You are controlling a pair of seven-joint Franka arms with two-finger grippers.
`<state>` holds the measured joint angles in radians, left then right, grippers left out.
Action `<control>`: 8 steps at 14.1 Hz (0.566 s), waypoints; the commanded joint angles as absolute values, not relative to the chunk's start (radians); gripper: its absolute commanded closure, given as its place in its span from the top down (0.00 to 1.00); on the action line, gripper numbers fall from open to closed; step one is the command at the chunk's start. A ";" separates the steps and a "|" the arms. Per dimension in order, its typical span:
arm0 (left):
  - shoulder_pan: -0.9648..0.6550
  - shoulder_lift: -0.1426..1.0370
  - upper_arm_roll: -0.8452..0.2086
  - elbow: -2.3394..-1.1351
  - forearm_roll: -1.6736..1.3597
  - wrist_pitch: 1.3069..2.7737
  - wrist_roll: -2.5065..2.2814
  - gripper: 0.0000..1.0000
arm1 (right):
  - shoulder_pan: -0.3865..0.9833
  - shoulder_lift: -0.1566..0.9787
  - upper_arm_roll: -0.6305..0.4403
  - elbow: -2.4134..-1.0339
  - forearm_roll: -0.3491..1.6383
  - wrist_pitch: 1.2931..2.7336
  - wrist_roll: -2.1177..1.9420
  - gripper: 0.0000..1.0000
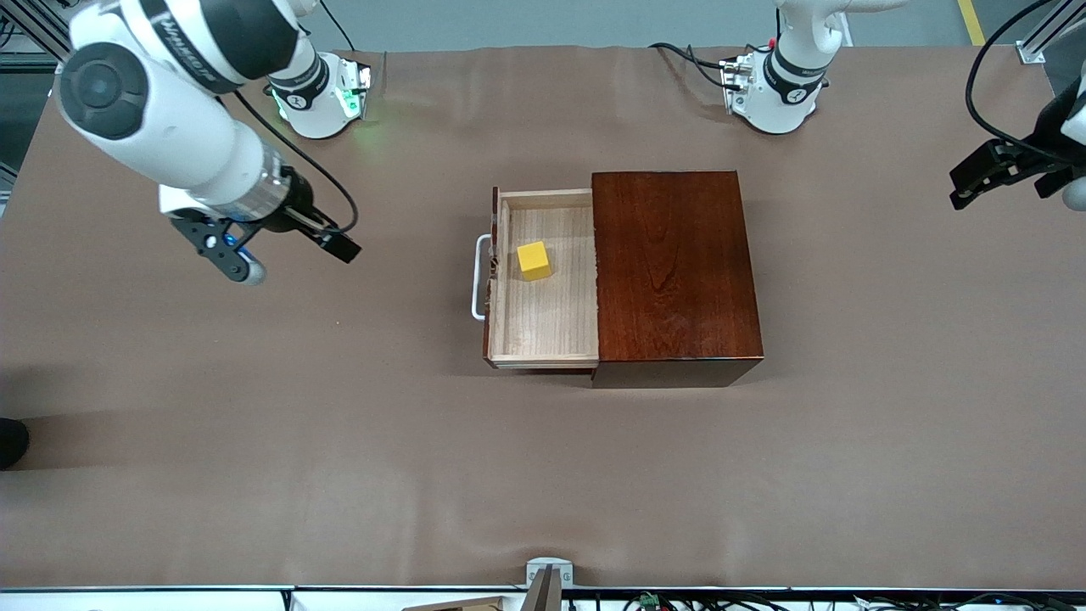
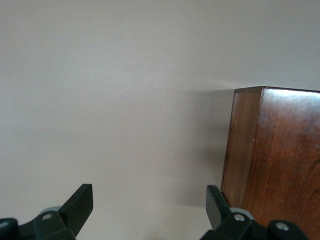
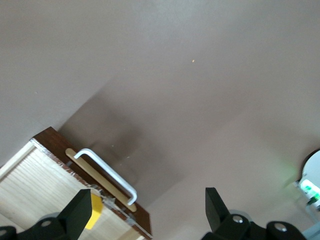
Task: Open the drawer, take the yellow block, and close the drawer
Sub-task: 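Move the right gripper over the yellow cube in the drawer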
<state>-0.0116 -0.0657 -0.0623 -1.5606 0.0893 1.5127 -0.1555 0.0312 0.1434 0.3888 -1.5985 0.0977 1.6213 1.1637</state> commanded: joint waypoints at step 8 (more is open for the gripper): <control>0.011 -0.087 -0.077 -1.585 0.095 1.537 -0.133 1.00 | 0.288 0.322 0.396 -1.575 0.077 1.825 1.682 1.00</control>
